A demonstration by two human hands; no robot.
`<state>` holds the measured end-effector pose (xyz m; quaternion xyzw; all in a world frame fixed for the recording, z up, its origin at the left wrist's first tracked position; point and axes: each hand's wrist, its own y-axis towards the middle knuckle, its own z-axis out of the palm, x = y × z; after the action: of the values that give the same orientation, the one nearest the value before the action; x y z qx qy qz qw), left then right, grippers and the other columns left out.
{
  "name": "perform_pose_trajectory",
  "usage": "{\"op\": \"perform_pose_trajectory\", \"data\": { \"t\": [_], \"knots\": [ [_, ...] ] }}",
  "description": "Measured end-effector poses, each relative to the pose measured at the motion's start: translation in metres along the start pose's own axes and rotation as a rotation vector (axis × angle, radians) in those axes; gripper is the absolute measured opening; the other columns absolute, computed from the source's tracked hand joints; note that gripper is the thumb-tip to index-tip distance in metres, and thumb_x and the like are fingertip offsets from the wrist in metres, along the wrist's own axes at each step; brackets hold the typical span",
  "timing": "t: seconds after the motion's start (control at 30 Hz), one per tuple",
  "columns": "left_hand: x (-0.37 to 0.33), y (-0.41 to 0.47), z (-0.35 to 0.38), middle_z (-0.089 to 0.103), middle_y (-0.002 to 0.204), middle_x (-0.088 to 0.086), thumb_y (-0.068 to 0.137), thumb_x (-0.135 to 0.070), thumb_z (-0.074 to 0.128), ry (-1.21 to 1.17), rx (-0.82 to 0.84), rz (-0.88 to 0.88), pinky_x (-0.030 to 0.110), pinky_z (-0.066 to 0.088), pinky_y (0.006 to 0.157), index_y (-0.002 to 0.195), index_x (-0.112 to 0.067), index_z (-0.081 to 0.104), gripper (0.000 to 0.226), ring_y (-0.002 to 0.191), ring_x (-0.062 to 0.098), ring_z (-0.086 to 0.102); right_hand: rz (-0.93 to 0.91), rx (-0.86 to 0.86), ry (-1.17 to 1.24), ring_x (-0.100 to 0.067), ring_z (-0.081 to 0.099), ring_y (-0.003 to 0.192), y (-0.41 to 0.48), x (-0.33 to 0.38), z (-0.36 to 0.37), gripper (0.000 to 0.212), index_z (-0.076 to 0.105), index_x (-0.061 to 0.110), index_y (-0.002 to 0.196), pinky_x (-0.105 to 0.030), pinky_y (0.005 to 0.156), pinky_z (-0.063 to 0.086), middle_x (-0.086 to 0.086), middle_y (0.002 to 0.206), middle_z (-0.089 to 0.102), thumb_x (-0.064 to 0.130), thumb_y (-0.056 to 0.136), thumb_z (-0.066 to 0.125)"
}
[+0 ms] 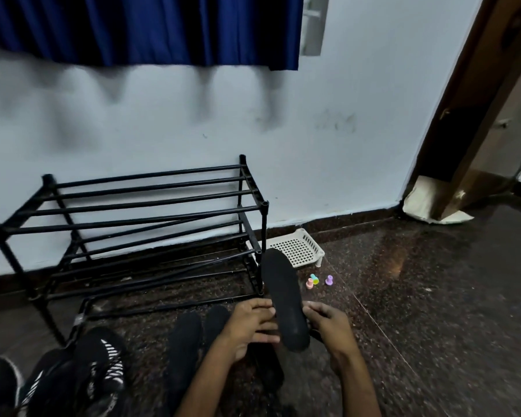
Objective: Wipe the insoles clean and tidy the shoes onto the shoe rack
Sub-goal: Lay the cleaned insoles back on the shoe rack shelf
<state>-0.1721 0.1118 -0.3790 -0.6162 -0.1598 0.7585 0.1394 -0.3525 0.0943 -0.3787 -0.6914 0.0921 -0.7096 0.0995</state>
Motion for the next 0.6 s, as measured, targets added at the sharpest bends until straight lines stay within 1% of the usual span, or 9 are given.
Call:
{"op": "perform_pose_trajectory", "data": {
  "t": [0.03, 0.1, 0.17, 0.23, 0.3, 0.33, 0.43, 0.5, 0.6],
  "knots": [
    [-0.003, -0.006, -0.004, 0.07, 0.11, 0.022, 0.095, -0.008, 0.062, -0.009, -0.004, 0.005, 0.036, 0.059, 0.059, 0.118, -0.003, 0.062, 0.024, 0.081, 0.027, 0.07, -0.009, 0.017, 0.019, -0.015, 0.061, 0.064, -0.005, 0.006, 0.006, 0.015, 0.072, 0.002, 0.094, -0.024, 0.057, 0.049, -0.008, 0.076, 0.071, -0.003, 0.093, 0.058],
    [-0.01, -0.014, -0.013, 0.071, 0.107, 0.021, 0.094, -0.007, 0.063, -0.013, -0.017, 0.026, 0.036, 0.058, 0.058, 0.118, -0.003, 0.062, 0.024, 0.079, 0.026, 0.071, -0.031, 0.041, 0.032, -0.013, 0.059, 0.06, -0.013, 0.013, 0.017, 0.014, 0.072, 0.002, 0.093, -0.02, 0.054, 0.048, -0.006, 0.073, 0.07, -0.003, 0.092, 0.059],
    [-0.017, -0.02, -0.021, 0.074, 0.098, 0.016, 0.094, -0.007, 0.062, -0.015, -0.027, 0.054, 0.036, 0.058, 0.057, 0.117, -0.003, 0.063, 0.023, 0.074, 0.023, 0.071, -0.054, 0.061, 0.045, -0.011, 0.058, 0.057, -0.018, 0.017, 0.026, 0.014, 0.072, 0.003, 0.092, -0.016, 0.05, 0.045, -0.004, 0.07, 0.07, -0.003, 0.092, 0.059],
    [-0.025, -0.022, -0.028, 0.074, 0.091, 0.012, 0.094, -0.006, 0.062, -0.012, -0.042, 0.076, 0.036, 0.058, 0.056, 0.114, -0.004, 0.064, 0.021, 0.069, 0.021, 0.07, -0.059, 0.087, 0.069, -0.011, 0.063, 0.061, -0.019, 0.018, 0.036, 0.015, 0.073, 0.001, 0.097, -0.018, 0.053, 0.048, -0.006, 0.076, 0.073, 0.001, 0.094, 0.058],
    [-0.032, -0.021, -0.034, 0.074, 0.09, 0.012, 0.094, -0.006, 0.062, -0.024, -0.062, 0.085, 0.036, 0.058, 0.056, 0.114, -0.003, 0.064, 0.021, 0.069, 0.021, 0.07, -0.051, 0.106, 0.084, -0.019, 0.062, 0.068, -0.019, 0.015, 0.043, 0.018, 0.074, 0.003, 0.101, -0.022, 0.057, 0.047, -0.013, 0.081, 0.074, 0.009, 0.097, 0.057],
    [-0.036, -0.018, -0.037, 0.074, 0.092, 0.013, 0.093, -0.006, 0.062, -0.035, -0.076, 0.094, 0.036, 0.058, 0.055, 0.114, -0.003, 0.064, 0.021, 0.07, 0.022, 0.07, -0.042, 0.111, 0.087, -0.021, 0.058, 0.066, -0.016, 0.013, 0.046, 0.02, 0.074, 0.004, 0.101, -0.023, 0.056, 0.043, -0.014, 0.078, 0.072, 0.012, 0.098, 0.056],
    [-0.048, -0.004, -0.049, 0.074, 0.088, 0.013, 0.094, -0.004, 0.06, -0.055, -0.141, 0.116, 0.035, 0.057, 0.052, 0.113, -0.001, 0.064, 0.019, 0.068, 0.022, 0.07, -0.01, 0.137, 0.088, -0.015, 0.051, 0.051, -0.004, 0.008, 0.054, 0.023, 0.075, 0.006, 0.099, -0.02, 0.047, 0.036, -0.013, 0.067, 0.064, 0.013, 0.099, 0.053],
    [-0.06, 0.012, -0.058, 0.074, 0.087, 0.013, 0.094, -0.003, 0.06, -0.067, -0.184, 0.127, 0.035, 0.057, 0.05, 0.113, -0.002, 0.063, 0.019, 0.066, 0.022, 0.07, -0.021, 0.159, 0.095, -0.016, 0.053, 0.05, 0.008, 0.008, 0.062, 0.023, 0.075, 0.005, 0.099, -0.02, 0.044, 0.038, -0.011, 0.07, 0.069, 0.01, 0.099, 0.053],
    [-0.076, 0.045, -0.075, 0.074, 0.089, 0.014, 0.094, -0.003, 0.06, -0.058, -0.23, 0.139, 0.035, 0.056, 0.049, 0.113, -0.002, 0.062, 0.02, 0.064, 0.022, 0.07, -0.043, 0.185, 0.086, -0.017, 0.056, 0.052, 0.034, 0.011, 0.082, 0.023, 0.074, 0.004, 0.098, -0.021, 0.045, 0.041, -0.014, 0.078, 0.074, 0.008, 0.099, 0.052]
  ]
}}
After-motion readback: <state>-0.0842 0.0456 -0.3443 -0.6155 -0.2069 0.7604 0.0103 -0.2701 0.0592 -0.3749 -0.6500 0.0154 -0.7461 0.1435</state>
